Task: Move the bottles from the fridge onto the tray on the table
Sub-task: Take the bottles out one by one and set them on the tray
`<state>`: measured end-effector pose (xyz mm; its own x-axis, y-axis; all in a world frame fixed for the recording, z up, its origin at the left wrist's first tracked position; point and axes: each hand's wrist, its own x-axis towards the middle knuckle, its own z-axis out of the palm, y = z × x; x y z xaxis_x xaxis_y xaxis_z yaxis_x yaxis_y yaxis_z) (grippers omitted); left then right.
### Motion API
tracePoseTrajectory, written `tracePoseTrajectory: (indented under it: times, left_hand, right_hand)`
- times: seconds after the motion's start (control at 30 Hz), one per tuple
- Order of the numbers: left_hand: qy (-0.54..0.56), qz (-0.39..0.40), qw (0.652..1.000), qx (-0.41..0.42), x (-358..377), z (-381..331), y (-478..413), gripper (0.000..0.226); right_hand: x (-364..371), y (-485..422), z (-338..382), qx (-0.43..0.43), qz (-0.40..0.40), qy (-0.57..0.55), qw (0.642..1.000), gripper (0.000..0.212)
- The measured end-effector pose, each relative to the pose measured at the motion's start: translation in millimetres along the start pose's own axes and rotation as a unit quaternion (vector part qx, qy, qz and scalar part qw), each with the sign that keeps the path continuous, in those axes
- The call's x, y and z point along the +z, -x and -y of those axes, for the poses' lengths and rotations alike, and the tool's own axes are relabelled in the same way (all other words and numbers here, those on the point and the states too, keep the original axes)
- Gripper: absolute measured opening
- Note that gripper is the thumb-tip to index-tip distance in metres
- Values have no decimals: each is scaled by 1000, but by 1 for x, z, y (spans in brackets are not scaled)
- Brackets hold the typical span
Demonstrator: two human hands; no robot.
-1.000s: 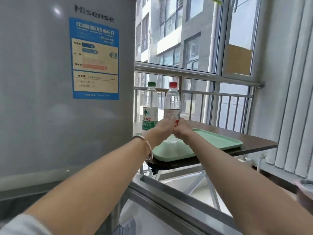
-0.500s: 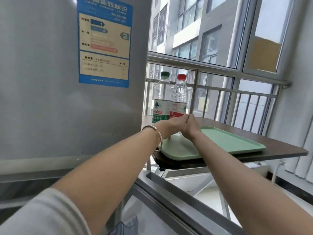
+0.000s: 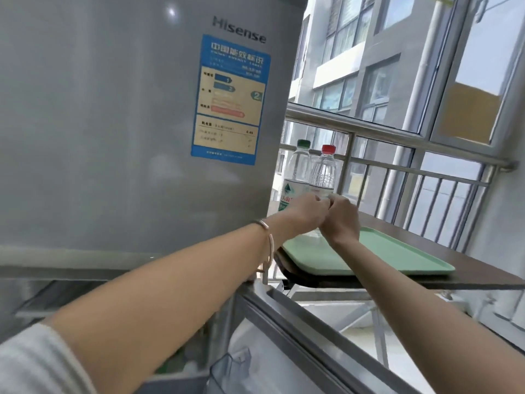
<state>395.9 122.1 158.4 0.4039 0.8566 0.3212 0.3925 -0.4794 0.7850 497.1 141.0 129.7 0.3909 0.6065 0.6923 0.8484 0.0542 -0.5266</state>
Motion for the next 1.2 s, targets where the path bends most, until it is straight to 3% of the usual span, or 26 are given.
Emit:
tracePoseTrajectory:
  times: [0.17,0.27,0.4,0.53,0.8,0.97,1.07,1.2]
  left_hand:
    - [-69,-72,995,0,-32,10,42,31]
    - [-77,-80,994,0,-45,16,71,29]
    - [-87,-49,995,23,-57,20,112,22]
    - [-130,38,991,4,-74,50,145,22]
    - [-194,167,963,-88,-102,204,189,21]
    - [-284,218,913,-194,-112,303,204,33]
    - [-336,170,896,-236,-118,356,204,44]
    - [-293,40,900,-320,-119,421,191,56]
  right_hand:
    - [-10,40,46,-135,57,70,987,9]
    - [-19,66,63,-171,68,75,980,13]
    - [-29,101,76,-187,78,98,974,9]
    - [-28,147,94,-135,190,52,971,15]
    - [86,232,113,-134,456,165,864,37]
    - [186,283,132,-99,576,158,796,45]
    - [238,307,135,-74,603,123,785,75]
    - [298,329,131,-32,605,108,788,99]
